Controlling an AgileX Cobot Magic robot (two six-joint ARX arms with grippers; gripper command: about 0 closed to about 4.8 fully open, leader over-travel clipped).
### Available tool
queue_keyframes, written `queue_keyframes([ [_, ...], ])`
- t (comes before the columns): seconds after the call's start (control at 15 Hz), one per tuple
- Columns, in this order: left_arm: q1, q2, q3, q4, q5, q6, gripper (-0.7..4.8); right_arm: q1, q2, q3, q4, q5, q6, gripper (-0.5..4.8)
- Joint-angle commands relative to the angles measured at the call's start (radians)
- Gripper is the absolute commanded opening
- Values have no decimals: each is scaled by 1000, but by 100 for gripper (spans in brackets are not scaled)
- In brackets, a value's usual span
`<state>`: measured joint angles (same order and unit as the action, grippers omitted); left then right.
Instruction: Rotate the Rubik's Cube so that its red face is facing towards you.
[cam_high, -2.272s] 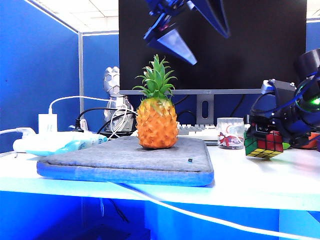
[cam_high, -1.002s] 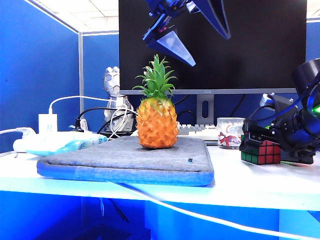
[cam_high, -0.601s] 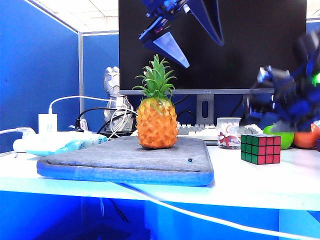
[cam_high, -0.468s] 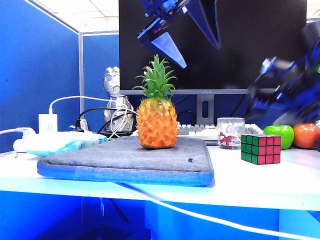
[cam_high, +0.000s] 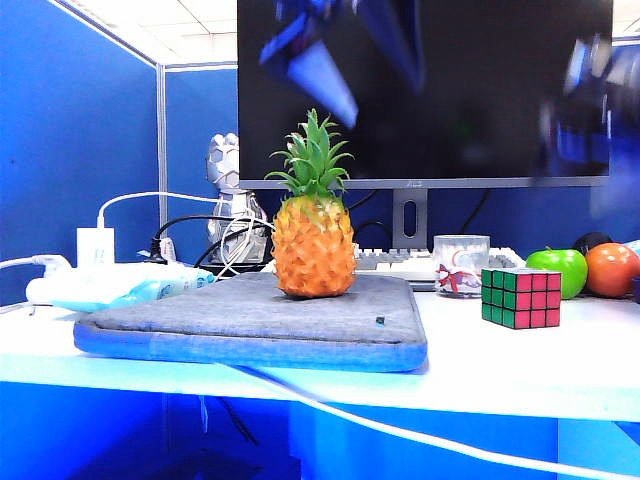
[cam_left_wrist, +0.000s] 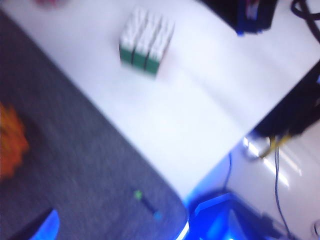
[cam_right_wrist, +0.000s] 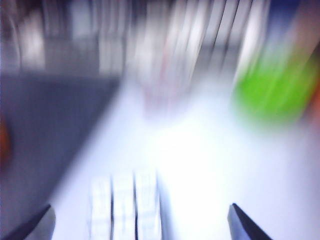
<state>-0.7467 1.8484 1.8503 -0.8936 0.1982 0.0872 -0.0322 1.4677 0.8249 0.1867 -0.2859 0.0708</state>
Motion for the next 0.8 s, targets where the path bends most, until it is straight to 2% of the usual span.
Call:
queue_keyframes([
  [0.07, -2, 2, -48, 18, -5, 3, 479, 0, 38, 1, -103, -7, -104, 17],
  [0.13, -2, 2, -48, 41, -22, 3, 479, 0, 40, 1, -101, -5, -122, -2],
  [0.4, 3, 2, -48, 66, -21, -11, 479, -6, 98, 1, -134, 0, -148, -2],
  [0.8, 4, 2, -48, 65, -21, -17, 479, -14, 198, 3, -25, -12, -149, -2],
])
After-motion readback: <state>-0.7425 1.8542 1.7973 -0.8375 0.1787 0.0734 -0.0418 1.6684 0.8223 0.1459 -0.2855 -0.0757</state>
